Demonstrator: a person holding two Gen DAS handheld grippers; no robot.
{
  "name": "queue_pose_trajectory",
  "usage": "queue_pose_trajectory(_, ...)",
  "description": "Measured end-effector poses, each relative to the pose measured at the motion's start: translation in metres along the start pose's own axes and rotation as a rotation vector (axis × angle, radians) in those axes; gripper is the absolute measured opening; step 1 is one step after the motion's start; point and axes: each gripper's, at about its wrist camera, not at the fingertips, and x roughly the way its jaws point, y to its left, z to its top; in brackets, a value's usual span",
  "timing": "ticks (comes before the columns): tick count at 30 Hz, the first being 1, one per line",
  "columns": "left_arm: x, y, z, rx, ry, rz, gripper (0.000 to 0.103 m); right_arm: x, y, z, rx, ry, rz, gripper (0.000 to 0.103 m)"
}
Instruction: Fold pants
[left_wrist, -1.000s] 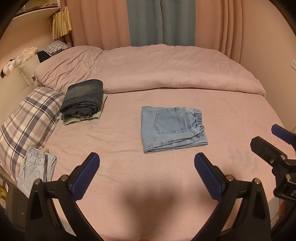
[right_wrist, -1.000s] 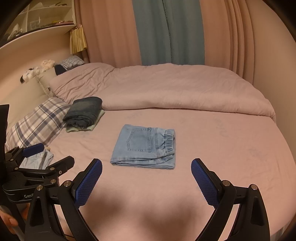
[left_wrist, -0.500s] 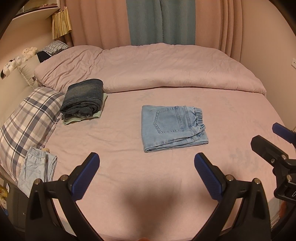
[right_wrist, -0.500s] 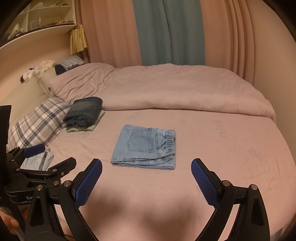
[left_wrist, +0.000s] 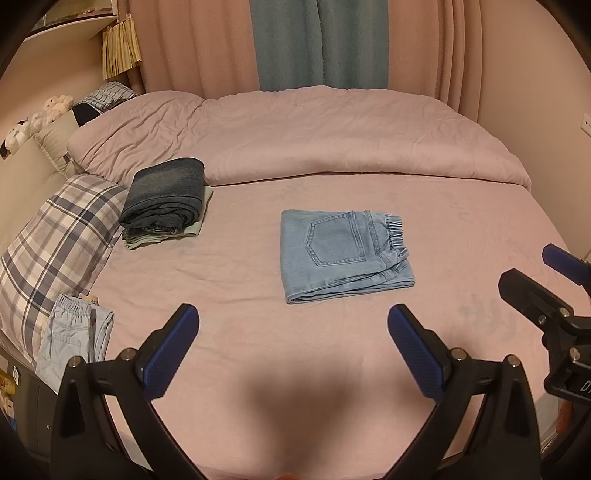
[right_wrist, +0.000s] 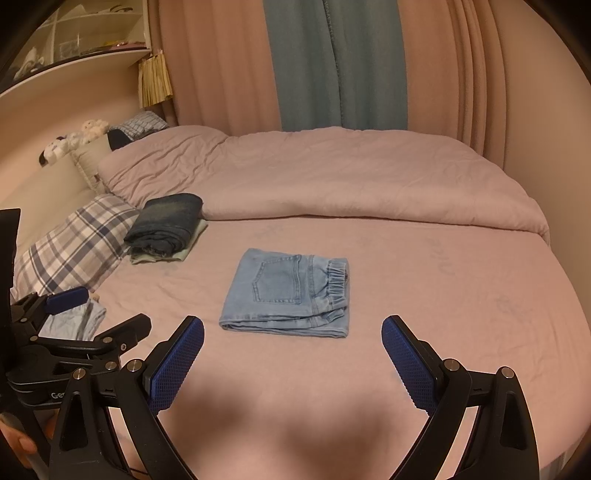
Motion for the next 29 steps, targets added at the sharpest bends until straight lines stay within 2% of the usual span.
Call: queue_pose_trajectory(29, 0.0012, 0.0029, 0.0057, -0.003, -0.003, -0.009, 0.102, -0.0026, 0.0008, -0.0027, 0.006, -0.005, -0.009, 0.097)
